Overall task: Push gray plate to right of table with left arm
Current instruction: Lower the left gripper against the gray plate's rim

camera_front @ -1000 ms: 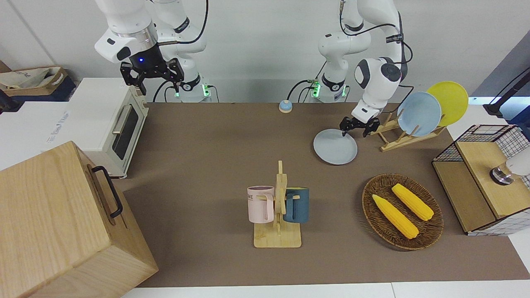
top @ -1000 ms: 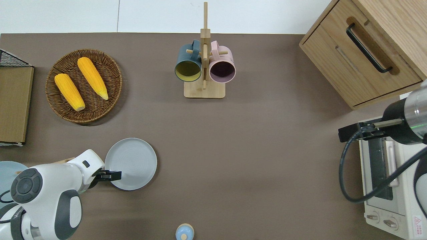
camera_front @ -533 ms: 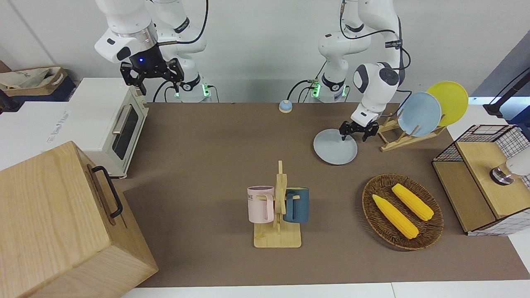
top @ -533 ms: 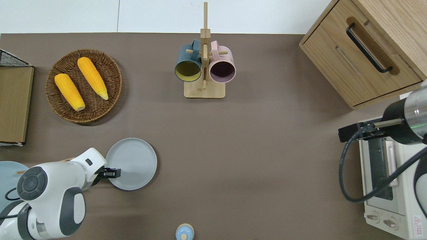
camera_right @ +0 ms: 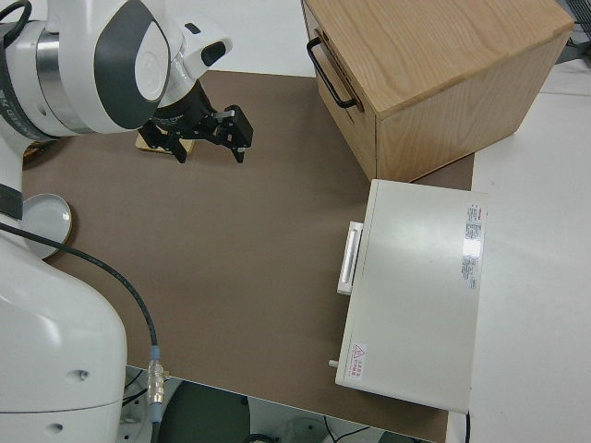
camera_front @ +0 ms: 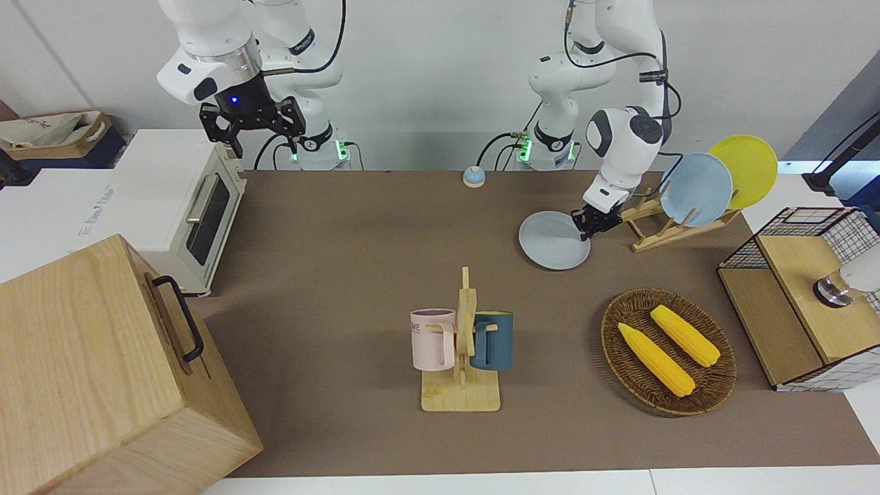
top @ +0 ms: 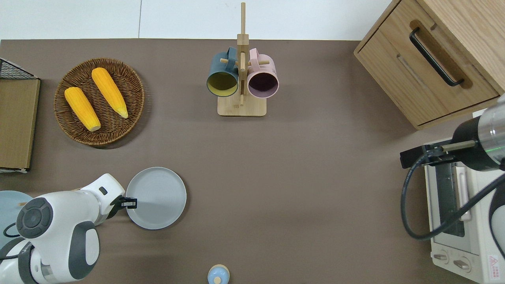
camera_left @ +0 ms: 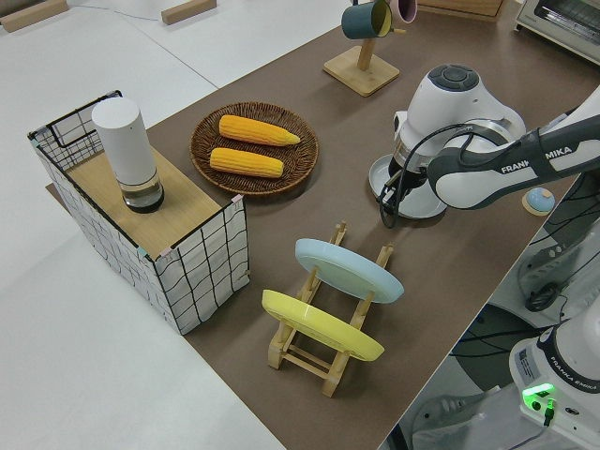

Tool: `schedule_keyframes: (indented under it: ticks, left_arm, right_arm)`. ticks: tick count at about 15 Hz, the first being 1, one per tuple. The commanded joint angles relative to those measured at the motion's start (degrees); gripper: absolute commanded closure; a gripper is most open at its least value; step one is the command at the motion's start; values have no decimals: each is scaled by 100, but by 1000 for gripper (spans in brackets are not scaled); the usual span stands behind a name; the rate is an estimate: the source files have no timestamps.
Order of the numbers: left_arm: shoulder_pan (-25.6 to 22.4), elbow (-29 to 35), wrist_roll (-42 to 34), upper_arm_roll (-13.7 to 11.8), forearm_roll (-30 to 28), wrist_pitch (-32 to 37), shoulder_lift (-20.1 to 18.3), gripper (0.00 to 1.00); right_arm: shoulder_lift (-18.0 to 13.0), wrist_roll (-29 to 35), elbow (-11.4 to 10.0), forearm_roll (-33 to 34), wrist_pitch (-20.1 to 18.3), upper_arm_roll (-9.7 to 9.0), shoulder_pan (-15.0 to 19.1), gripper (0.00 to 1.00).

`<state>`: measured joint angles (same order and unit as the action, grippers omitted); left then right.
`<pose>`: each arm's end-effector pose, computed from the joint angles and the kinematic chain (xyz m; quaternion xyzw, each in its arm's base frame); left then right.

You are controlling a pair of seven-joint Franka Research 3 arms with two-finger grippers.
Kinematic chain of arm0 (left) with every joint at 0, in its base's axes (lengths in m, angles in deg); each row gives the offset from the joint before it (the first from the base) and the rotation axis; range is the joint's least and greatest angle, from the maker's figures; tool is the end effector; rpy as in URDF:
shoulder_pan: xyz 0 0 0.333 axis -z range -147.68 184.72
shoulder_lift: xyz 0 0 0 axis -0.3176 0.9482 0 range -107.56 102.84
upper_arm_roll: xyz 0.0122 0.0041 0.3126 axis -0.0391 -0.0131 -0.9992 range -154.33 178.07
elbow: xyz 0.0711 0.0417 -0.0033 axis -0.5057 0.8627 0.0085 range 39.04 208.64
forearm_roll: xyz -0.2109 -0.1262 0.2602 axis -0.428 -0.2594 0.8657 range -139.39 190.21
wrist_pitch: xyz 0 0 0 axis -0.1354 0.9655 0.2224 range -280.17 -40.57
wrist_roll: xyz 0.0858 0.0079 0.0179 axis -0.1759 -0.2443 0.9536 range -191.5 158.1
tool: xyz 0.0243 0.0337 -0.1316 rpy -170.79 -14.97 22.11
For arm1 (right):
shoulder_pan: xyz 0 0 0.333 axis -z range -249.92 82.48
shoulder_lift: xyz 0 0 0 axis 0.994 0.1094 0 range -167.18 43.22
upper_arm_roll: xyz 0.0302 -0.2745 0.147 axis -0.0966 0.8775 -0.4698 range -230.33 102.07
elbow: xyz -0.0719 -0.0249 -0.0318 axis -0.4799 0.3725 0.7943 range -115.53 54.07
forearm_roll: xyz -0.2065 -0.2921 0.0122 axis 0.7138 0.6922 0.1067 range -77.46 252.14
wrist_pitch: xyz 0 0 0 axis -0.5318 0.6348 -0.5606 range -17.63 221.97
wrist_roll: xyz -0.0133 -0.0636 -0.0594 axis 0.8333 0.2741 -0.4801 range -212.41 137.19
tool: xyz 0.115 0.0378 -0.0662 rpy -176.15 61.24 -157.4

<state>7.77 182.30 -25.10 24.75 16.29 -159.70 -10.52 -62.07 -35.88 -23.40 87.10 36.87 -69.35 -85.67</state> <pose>0.4112 -0.0147 0.2964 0.9989 -0.0274 0.0230 0.0307 0.4931 0.0628 0.6197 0.9981 0.0477 -0.0382 0.0010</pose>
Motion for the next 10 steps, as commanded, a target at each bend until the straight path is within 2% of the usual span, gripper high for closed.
schedule_keyframes:
  ticks: [1, 7, 10]
  left_arm:
    - [195, 87, 162, 38, -90, -103, 60, 1000]
    - [1433, 25, 926, 47, -801, -665, 490, 1000]
    - [2320, -97, 1891, 47, -969, -938, 622, 1000]
  right_arm:
    - [-43, -15, 5, -46, -69, -23, 64, 17]
    - [-43, -15, -3, -46, -69, -32, 64, 17]
    - [-43, -15, 6, -46, -69, -23, 64, 17]
